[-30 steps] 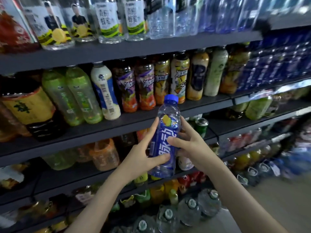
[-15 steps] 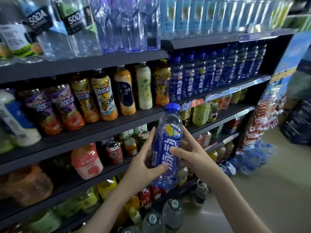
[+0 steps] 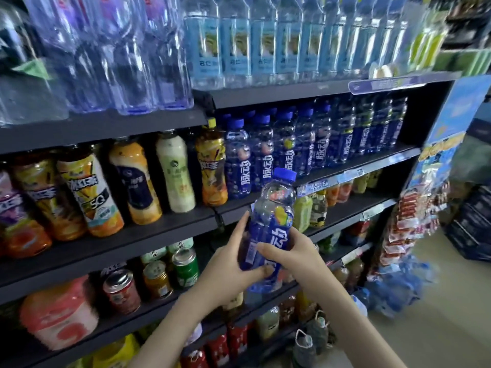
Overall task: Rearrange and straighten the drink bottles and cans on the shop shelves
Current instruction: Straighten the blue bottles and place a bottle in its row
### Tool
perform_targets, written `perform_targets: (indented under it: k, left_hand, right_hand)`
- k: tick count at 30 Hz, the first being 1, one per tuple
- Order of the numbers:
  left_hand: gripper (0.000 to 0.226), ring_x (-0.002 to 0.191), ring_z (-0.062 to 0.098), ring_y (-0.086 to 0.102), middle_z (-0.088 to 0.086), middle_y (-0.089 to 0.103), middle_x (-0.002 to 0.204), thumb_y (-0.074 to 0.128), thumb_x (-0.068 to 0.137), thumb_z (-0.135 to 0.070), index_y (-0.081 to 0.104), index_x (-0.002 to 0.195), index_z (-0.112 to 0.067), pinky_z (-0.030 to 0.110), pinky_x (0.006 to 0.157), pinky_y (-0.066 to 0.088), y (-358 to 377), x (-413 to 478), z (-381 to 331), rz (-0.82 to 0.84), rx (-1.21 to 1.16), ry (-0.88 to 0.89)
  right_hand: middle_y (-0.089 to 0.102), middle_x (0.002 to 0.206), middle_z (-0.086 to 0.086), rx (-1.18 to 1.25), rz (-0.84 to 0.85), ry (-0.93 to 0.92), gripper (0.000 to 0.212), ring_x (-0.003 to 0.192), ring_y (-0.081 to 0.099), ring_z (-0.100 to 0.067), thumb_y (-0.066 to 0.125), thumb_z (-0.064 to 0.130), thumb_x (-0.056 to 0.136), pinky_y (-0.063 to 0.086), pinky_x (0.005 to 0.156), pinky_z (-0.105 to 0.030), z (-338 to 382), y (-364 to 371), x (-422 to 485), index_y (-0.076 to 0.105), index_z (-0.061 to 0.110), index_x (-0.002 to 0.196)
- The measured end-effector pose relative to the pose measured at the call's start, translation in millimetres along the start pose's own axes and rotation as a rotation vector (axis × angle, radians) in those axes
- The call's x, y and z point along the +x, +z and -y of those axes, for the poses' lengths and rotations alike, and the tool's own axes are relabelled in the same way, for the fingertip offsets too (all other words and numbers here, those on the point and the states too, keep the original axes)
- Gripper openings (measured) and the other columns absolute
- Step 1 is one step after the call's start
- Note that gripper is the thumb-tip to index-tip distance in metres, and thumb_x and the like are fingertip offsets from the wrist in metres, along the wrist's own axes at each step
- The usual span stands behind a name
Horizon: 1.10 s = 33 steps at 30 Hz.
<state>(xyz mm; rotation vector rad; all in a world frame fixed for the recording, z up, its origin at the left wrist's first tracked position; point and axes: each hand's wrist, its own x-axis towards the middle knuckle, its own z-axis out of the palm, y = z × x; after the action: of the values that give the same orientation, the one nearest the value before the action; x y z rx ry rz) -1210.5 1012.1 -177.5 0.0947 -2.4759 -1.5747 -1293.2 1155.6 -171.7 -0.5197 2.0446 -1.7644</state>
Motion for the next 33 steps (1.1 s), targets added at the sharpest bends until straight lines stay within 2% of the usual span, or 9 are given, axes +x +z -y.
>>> perform_targets:
  k: [5, 8, 13, 15, 18, 22, 26, 29, 33]
  left_hand:
    - [0.083, 0.116, -0.010, 0.052, -0.025, 0.052, 0.131, 0.068, 0.087, -0.031, 0.013, 0.147, -0.044, 0.017, 0.098, 0.043, 12.4, 65.3, 4.9, 0.001, -0.034, 0.028]
    - [0.072, 0.119, -0.005, 0.052, -0.021, 0.053, 0.132, 0.065, 0.083, -0.042, 0.024, 0.143, -0.045, 0.025, 0.101, 0.043, 22.7, 100.5, 9.7, -0.070, -0.021, 0.037]
    - [0.052, 0.110, -0.006, 0.057, -0.020, 0.060, 0.120, 0.062, 0.091, -0.019, 0.037, 0.128, -0.046, 0.018, 0.093, 0.047, 46.3, 145.2, 4.0, -0.212, -0.004, 0.020]
    - [0.049, 0.109, -0.006, 0.057, -0.019, 0.061, 0.119, 0.062, 0.091, -0.019, 0.041, 0.128, -0.043, 0.016, 0.092, 0.047, 57.2, 156.7, -0.6, -0.272, 0.011, 0.009]
    - [0.040, 0.102, -0.007, 0.059, -0.015, 0.064, 0.113, 0.061, 0.091, -0.013, 0.050, 0.124, -0.034, 0.012, 0.087, 0.046, 75.2, 170.9, -3.9, -0.513, 0.015, -0.012]
    - [0.035, 0.092, -0.002, 0.060, -0.013, 0.060, 0.105, 0.059, 0.090, -0.004, 0.052, 0.117, -0.024, 0.006, 0.076, 0.045, 76.7, 173.2, -4.6, -1.048, 0.039, -0.030]
    - [0.033, 0.092, 0.009, 0.060, 0.005, 0.059, 0.111, 0.062, 0.089, -0.007, 0.050, 0.119, -0.009, 0.023, 0.084, 0.052, 48.3, 154.9, 8.2, -1.420, 0.070, -0.036]
    - [0.043, 0.105, 0.020, 0.058, 0.010, 0.056, 0.119, 0.067, 0.087, -0.018, 0.049, 0.124, -0.006, 0.038, 0.091, 0.051, 32.1, 141.6, 17.7, -1.429, 0.210, -0.139]
    - [0.058, 0.122, 0.025, 0.052, 0.009, 0.054, 0.133, 0.067, 0.087, -0.029, 0.044, 0.138, -0.013, 0.033, 0.097, 0.043, 7.0, 142.0, 17.8, -1.253, 0.337, -0.294]
  right_hand:
    - [0.075, 0.090, 0.000, 0.073, -0.010, -0.019, 0.031, 0.080, 0.072, -0.015, 0.079, 0.019, 0.078, 0.055, 0.062, -0.024, 3.5, -38.1, 58.1, 0.063, 0.015, 0.105]
    - [0.074, 0.088, 0.003, 0.075, -0.033, -0.044, 0.031, 0.078, 0.071, -0.011, 0.080, 0.017, 0.076, 0.052, 0.058, -0.019, 2.2, -62.7, 89.8, 0.063, 0.016, 0.103]
    - [0.075, 0.095, 0.001, 0.099, 0.016, -0.093, 0.036, 0.087, 0.072, -0.016, 0.080, 0.012, 0.075, 0.057, 0.076, -0.034, -2.4, -101.0, 131.5, 0.063, 0.013, 0.107]
    - [0.075, 0.095, 0.002, 0.100, 0.065, -0.119, 0.037, 0.087, 0.072, -0.015, 0.080, 0.011, 0.075, 0.057, 0.072, -0.028, -2.1, -115.4, 146.2, 0.064, 0.012, 0.107]
    - [0.075, 0.095, 0.003, 0.096, 0.140, -0.136, 0.038, 0.086, 0.071, -0.011, 0.080, 0.009, 0.075, 0.054, 0.067, -0.020, -2.0, -136.7, 166.6, 0.063, 0.013, 0.108]
    - [0.075, 0.095, 0.005, 0.081, 0.236, -0.158, 0.040, 0.086, 0.071, -0.009, 0.081, 0.012, 0.073, 0.055, 0.068, -0.021, -1.5, -154.7, 183.2, 0.063, 0.016, 0.109]
    - [0.074, 0.095, 0.007, 0.084, 0.299, -0.192, 0.039, 0.087, 0.070, -0.007, 0.082, 0.017, 0.072, 0.055, 0.071, -0.024, 1.7, -151.7, 190.3, 0.062, 0.022, 0.105]
    - [0.075, 0.094, 0.007, 0.143, 0.343, -0.194, 0.035, 0.090, 0.071, -0.013, 0.081, 0.013, 0.074, 0.056, 0.081, -0.035, 6.9, -136.5, 189.7, 0.062, 0.023, 0.101]
    - [0.075, 0.094, 0.002, 0.139, 0.305, -0.220, 0.037, 0.090, 0.071, -0.018, 0.084, 0.016, 0.070, 0.055, 0.087, -0.048, 13.0, -107.8, 188.4, 0.064, 0.020, 0.100]
